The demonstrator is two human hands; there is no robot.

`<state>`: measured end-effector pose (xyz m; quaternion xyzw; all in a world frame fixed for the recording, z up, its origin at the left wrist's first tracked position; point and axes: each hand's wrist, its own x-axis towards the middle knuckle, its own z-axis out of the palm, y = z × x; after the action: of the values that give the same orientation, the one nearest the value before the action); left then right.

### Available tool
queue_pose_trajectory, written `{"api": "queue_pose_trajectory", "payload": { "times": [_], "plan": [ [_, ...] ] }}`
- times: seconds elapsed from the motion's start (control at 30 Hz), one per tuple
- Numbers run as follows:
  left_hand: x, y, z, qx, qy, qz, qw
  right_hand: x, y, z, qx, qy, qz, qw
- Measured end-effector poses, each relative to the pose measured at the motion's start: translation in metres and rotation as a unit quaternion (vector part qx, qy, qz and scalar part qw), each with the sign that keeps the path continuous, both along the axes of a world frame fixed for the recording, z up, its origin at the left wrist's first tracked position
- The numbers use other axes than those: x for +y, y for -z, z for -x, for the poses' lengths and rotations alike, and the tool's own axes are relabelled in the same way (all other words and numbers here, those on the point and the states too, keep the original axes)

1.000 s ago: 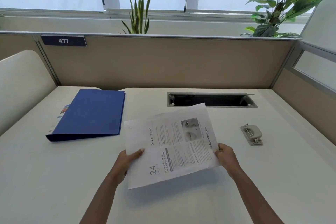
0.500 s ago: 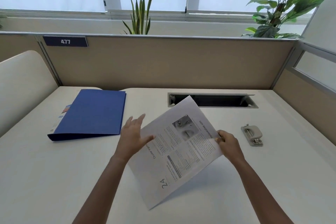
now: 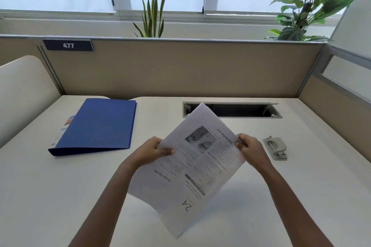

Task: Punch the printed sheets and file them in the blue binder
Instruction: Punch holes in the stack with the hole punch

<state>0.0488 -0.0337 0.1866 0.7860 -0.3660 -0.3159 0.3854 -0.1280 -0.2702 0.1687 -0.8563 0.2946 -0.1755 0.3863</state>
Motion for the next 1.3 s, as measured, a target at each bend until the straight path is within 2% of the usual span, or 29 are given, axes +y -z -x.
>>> {"api": "queue_pose_trajectory", "payload": {
  "times": [0.13, 0.2, 0.3, 0.47, 0.83, 1.0, 1.3],
  "plan": [
    [-0.005, 0.006, 0.002, 0.033, -0.040, 0.035, 0.998, -0.005, -0.003, 0.001, -0.041, 0.007, -0.031, 0.999],
    [-0.008, 0.009, 0.004, 0.072, -0.061, 0.064, 0.993, -0.009, -0.006, 0.004, -0.050, 0.031, -0.006, 0.998],
    [-0.017, 0.017, 0.009, 0.141, -0.106, 0.107, 0.979, -0.023, -0.008, 0.011, -0.066, 0.087, 0.018, 0.994],
    [-0.045, 0.034, 0.026, 0.224, -0.172, 0.160, 0.946, -0.061, -0.001, 0.027, -0.057, 0.163, -0.008, 0.985],
    [-0.128, 0.078, 0.073, 0.350, -0.261, 0.152, 0.887, -0.148, 0.038, 0.057, -0.008, 0.250, -0.059, 0.966],
    [-0.159, 0.090, 0.091, 0.374, -0.280, 0.143, 0.872, -0.172, 0.049, 0.063, 0.010, 0.250, -0.055, 0.967],
    [-0.198, 0.106, 0.100, 0.365, -0.305, 0.133, 0.869, -0.202, 0.074, 0.058, 0.033, 0.227, -0.044, 0.972]
  ]
}}
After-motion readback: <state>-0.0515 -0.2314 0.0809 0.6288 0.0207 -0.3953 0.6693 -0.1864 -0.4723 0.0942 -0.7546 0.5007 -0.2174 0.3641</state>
